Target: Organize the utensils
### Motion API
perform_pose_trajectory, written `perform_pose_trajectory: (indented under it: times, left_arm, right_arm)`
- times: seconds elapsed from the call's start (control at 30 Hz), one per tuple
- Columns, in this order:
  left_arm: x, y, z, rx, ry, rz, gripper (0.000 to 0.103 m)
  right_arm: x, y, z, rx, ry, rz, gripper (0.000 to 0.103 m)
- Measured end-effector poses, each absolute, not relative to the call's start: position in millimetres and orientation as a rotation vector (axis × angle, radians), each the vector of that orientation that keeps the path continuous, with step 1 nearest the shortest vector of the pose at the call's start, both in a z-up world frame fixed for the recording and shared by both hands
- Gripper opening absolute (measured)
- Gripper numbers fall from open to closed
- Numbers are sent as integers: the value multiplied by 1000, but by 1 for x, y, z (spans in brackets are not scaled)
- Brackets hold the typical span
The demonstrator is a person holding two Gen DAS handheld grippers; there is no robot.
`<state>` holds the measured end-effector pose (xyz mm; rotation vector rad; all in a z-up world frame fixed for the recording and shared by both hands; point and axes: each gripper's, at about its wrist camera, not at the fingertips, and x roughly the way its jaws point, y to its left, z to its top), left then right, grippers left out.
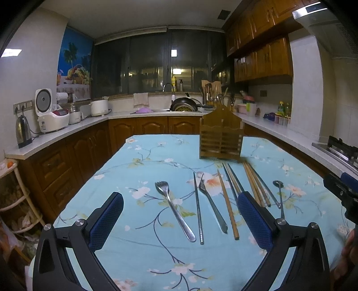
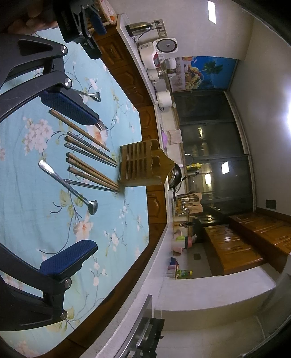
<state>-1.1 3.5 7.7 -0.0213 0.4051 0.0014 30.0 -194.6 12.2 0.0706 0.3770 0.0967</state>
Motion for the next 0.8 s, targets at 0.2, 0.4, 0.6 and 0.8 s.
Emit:
perform_pose_trajectory:
  times: [0.2, 0.4, 0.6, 0.8]
  left_arm:
    - [12, 5, 2, -38, 461, -19, 102]
    - [43, 9, 8, -45, 550, -41, 102]
    - [86, 13, 17, -27, 651, -60, 95]
    - [128, 20, 24, -28, 735, -104, 84]
  right_arm:
    - [39, -198, 9, 80, 420, 97, 103]
    - [57, -206, 10, 106, 476, 111, 103]
    - [85, -217, 7, 142, 559, 123, 102]
    - [117, -230, -6, 218, 667, 135, 93]
